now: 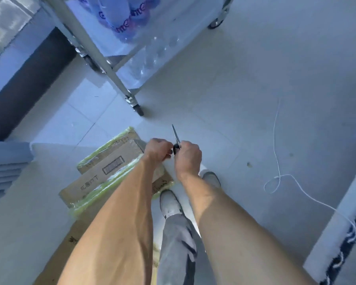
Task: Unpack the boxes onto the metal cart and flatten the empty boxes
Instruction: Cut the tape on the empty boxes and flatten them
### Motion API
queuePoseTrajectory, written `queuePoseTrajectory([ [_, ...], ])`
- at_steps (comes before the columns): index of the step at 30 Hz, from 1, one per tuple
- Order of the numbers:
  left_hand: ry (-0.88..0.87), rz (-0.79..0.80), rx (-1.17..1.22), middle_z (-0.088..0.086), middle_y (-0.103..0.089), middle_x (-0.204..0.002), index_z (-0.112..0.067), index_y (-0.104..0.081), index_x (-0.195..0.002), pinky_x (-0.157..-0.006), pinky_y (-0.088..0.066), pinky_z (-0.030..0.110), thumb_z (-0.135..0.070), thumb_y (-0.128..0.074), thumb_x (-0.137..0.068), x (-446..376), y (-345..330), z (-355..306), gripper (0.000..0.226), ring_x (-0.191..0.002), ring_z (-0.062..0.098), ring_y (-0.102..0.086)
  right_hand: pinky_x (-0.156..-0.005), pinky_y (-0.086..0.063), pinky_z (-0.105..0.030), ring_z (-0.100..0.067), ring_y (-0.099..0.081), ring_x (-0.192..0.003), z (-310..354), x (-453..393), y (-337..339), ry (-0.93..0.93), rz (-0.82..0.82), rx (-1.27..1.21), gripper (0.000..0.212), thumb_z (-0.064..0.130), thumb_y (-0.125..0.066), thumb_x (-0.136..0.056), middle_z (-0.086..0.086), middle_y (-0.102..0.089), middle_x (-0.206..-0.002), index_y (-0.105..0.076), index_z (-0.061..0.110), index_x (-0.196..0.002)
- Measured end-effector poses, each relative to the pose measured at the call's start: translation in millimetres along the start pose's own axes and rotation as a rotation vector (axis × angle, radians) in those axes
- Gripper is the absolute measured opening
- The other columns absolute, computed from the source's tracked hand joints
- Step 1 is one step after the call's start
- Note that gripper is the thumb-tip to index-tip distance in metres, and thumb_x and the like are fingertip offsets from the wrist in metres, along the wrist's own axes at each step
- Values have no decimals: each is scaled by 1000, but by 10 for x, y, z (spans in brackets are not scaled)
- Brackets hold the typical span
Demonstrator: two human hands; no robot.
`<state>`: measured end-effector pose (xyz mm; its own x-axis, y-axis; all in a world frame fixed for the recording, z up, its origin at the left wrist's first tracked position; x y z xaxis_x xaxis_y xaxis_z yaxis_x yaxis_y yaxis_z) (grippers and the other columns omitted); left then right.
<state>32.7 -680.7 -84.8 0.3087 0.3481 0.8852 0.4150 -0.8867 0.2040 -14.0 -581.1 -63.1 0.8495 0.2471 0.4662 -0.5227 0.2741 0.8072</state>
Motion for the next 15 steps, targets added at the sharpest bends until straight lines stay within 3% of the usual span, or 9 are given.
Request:
queuePoseTrajectory([
  [4, -48, 37, -195, 11, -66, -81, -5, -68, -87, -55, -40, 24, -14, -63, -89, 48, -657, -277, 11, -65, 21, -58, -58, -31, -29, -30, -59, -77, -527, -74, 407, -160, 2, -84, 20, 5, -50, -96, -9, -60, -75, -70, 3, -94],
  [10, -117, 227, -478, 9, -61, -64, 3, -72, -80, -65, -45, 28, -3, -66, -77, 365, -2267, -616, 9, -62, 24, -53, -45, -17, -26, -24, -43, -69, -1806, -50, 1093, -404, -34, -189, 19, -1, -47, -87, -1, -44, -66, -51, 14, -76],
  [13, -184, 301, -622, 5, -66, -72, -11, -70, -80, -64, -52, 26, -6, -66, -86, 547, -3147, -643, 9, -67, 21, -62, -46, -20, -28, -26, -48, -72, -2550, 8, 1445, -536, -102, -263, 15, 3, -47, -90, -6, -58, -81, -51, 15, -82],
  [15, -219, 351, -694, 5, -67, -74, -12, -71, -81, -64, -52, 25, -7, -68, -85, 667, -3740, -580, 7, -68, 23, -62, -55, -27, -30, -28, -56, -81, -3053, 82, 1629, -616, -158, -307, 11, 5, -48, -90, -8, -63, -93, -57, 12, -91],
])
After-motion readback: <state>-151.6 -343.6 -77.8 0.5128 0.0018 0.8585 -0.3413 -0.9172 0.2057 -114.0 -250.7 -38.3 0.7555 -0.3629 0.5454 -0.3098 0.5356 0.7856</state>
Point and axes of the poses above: each hand's wrist, its own x-axis away from the middle knuckle, its own y-axis out of the back of the hand, z = x × y, the point moved 3 cm from there along -x, towards the middle knuckle
